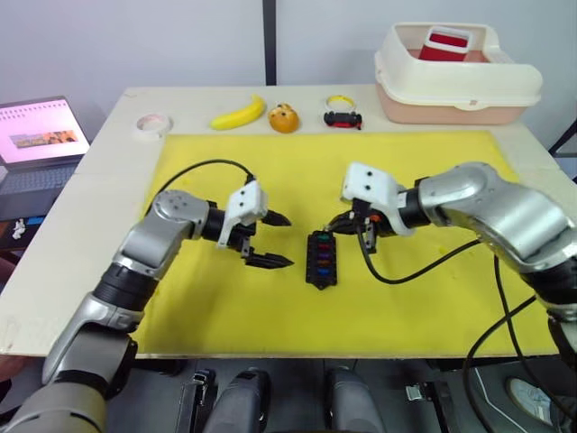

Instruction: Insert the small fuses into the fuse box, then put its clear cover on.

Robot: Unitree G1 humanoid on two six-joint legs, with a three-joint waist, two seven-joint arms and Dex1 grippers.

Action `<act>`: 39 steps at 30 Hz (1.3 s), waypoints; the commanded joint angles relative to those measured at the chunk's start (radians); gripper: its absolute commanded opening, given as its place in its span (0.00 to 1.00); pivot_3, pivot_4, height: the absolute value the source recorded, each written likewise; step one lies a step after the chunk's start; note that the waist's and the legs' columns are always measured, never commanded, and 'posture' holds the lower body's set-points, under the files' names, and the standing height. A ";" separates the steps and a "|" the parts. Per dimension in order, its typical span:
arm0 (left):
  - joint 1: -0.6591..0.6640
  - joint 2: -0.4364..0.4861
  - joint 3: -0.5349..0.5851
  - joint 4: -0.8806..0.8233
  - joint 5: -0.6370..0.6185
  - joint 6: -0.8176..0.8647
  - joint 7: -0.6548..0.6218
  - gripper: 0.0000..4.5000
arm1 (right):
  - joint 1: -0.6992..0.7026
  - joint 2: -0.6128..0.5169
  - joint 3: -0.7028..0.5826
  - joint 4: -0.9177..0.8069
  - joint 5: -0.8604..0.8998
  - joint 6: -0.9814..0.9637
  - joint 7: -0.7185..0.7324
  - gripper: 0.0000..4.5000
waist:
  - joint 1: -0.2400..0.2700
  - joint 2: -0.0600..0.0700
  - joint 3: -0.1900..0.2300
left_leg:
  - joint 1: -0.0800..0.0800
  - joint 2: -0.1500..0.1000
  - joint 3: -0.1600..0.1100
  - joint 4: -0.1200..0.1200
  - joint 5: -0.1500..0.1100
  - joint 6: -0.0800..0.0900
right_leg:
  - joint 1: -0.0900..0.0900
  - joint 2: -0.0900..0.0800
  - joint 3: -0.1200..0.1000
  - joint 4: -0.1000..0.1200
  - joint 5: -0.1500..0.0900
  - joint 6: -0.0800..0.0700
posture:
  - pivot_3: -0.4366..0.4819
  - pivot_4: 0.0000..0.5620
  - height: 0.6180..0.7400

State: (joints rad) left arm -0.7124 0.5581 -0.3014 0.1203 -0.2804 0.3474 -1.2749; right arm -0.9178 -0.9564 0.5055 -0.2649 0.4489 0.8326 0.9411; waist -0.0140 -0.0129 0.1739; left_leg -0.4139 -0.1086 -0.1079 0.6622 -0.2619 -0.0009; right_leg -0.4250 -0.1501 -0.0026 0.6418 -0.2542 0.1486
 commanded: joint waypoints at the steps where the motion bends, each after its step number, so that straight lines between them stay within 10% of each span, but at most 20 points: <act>1: -0.002 -0.014 0.002 0.012 0.030 -0.053 0.010 0.99 | -0.034 0.028 -0.003 0.051 -0.085 -0.071 0.061 0.00 | 0.001 0.000 0.000 | 0.000 0.000 0.000 0.000 0.000 0.000 | 0.000 0.000 0.000 0.000 0.000 0.000 | 0.48 0.27 1.00; 39: 0.008 -0.084 0.011 0.073 0.112 -0.119 0.036 0.99 | 0.012 0.150 -0.054 0.152 -0.282 -0.072 0.197 0.00 | 0.002 0.000 0.000 | 0.000 0.000 -0.001 0.001 0.001 -0.002 | 0.000 0.000 0.000 0.002 0.000 0.000 | 0.48 0.27 1.00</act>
State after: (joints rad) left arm -0.7012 0.4737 -0.3029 0.2038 -0.1680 0.2460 -1.2410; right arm -0.9031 -0.8113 0.4914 -0.1037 0.1742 0.7631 1.1365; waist -0.0124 -0.0129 0.1739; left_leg -0.4143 -0.1091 -0.1087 0.6631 -0.2606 -0.0030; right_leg -0.4252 -0.1502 -0.0027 0.6434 -0.2542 0.1485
